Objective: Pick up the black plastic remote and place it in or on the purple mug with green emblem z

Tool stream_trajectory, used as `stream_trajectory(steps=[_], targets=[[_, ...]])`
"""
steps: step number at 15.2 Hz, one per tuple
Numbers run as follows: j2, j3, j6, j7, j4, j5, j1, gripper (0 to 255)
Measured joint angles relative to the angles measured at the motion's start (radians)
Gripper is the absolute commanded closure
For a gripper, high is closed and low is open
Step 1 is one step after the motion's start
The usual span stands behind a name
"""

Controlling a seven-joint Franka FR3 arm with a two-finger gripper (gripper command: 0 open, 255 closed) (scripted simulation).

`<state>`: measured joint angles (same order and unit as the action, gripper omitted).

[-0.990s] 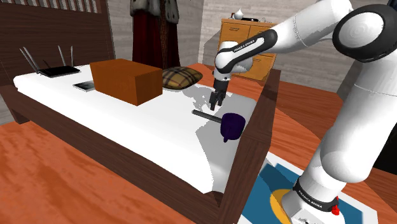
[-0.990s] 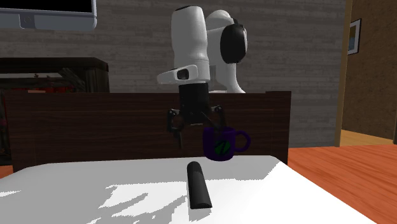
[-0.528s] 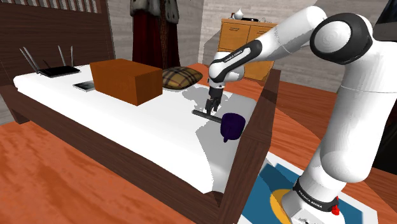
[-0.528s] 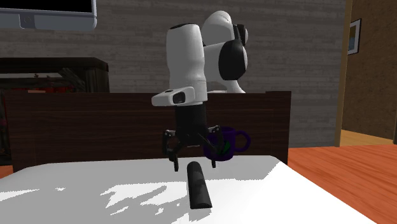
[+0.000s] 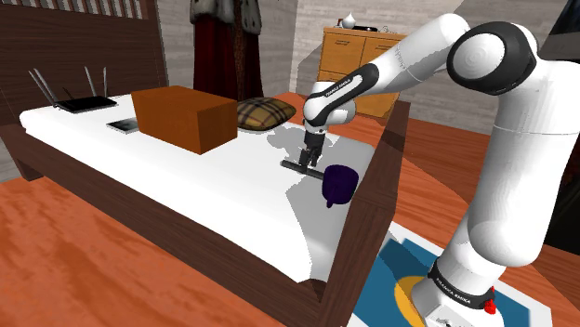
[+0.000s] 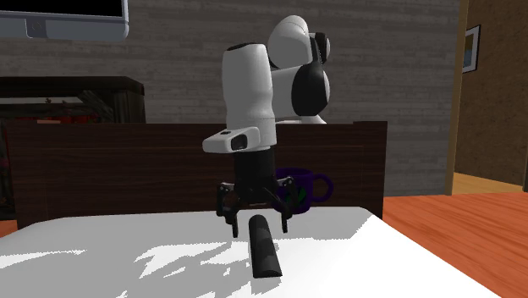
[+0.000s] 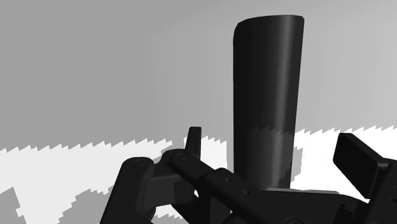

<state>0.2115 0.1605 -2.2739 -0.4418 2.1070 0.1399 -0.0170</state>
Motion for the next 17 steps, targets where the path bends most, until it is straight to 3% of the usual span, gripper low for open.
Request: stream_trajectory(steps=[1,2,12,17], targets=[[0.0,0.0,0.0,0.0,0.0,0.0,0.0,0],[0.0,0.0,0.0,0.0,0.0,0.0,0.0,255],[-0.002,0.002,-0.001,0.0,-0.001,-0.001,0.001,255],[-0.031,0.003,0.048,0.01,-0.018,-0.011,-0.002,255]])
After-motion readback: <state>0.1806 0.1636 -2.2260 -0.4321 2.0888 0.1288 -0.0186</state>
